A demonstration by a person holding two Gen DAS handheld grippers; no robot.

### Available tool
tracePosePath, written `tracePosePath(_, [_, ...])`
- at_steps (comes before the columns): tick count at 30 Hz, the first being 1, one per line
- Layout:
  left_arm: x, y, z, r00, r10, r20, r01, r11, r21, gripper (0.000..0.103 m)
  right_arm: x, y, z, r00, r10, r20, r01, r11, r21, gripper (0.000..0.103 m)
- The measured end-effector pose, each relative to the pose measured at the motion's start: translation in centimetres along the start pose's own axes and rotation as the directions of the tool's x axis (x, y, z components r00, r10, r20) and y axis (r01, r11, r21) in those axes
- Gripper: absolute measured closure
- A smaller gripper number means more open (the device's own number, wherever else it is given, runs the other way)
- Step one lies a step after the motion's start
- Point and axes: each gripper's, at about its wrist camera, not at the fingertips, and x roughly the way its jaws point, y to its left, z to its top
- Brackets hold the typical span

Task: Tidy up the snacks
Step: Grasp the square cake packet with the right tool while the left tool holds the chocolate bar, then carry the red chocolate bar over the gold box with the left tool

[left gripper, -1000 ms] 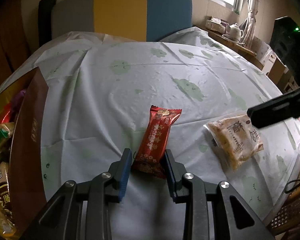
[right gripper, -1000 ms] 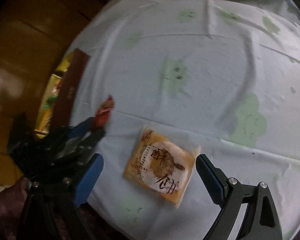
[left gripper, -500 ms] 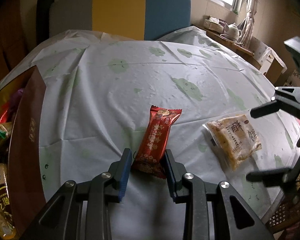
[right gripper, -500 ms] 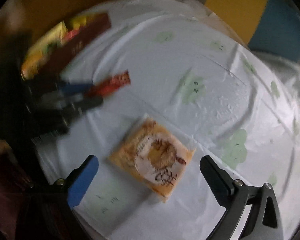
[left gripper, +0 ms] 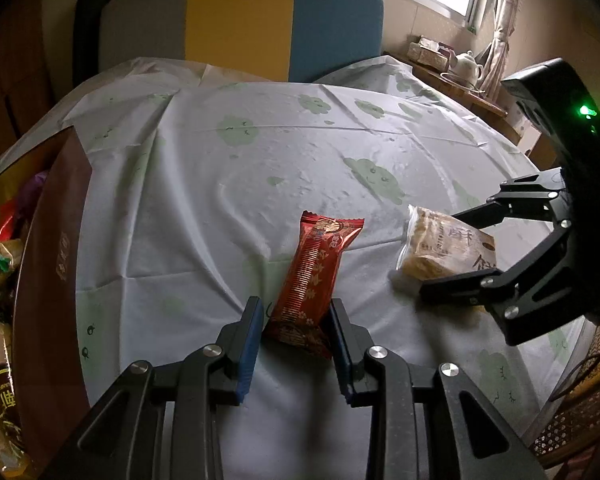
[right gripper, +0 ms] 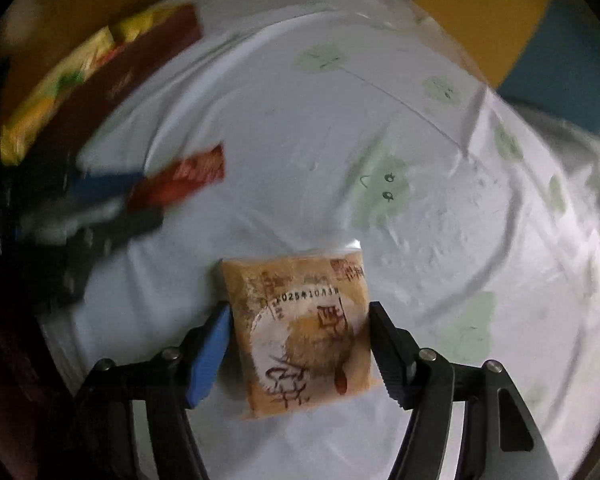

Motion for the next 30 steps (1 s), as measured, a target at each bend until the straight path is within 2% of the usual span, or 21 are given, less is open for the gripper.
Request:
tracePosePath(2, [0.0,0.0,0.0,1.000,0.001,0.002,-0.001,1.000,-0.001,0.070,0.2,-0.6,0.1,1.000,0.021,0.003,-0.021,0.999,0.043,0.025])
tracePosePath(7, [0.0,-0.2,-0.1,1.000,0.006,0.004,-0.006,1.000,-0.001,0.070,-0.1,-1.7,-0.3,1.000,0.029,0.007,-0.029,0.999,0.045,0.024])
tracePosePath(10, [0.0,-0.2,0.1,1.000,0.006,-0.004,-0.006,1.000,-0.002,0.070,0.3,-0.5,-0.2,1.000,0.001,0.016,-0.001,1.000,0.012,0.037])
tracePosePath(14, [0.0,0.3,0.7,1.000,-0.007,-0.023,0.007,1.000,-0.030,0.071,0.4,0.9,-0.3,0.998,-0.047,0.029,0.047,0.999,-0.022,0.038])
tracePosePath(20, [-0.8,0.0,1.1,0.999,0.027,-0.037,-0.029,0.999,-0.036,0.071,0.1,1.0,-0.4,0.998,-0.049,0.034,0.050,0.998,-0.035,0.038])
tracePosePath(30, [-6.3,0.7,2.7,0.994,0.084,0.073,-0.079,0.994,-0.069,0.071,0.1,2.4,-1.4,0.996,-0.066,0.057,0.069,0.996,-0.059,0.038])
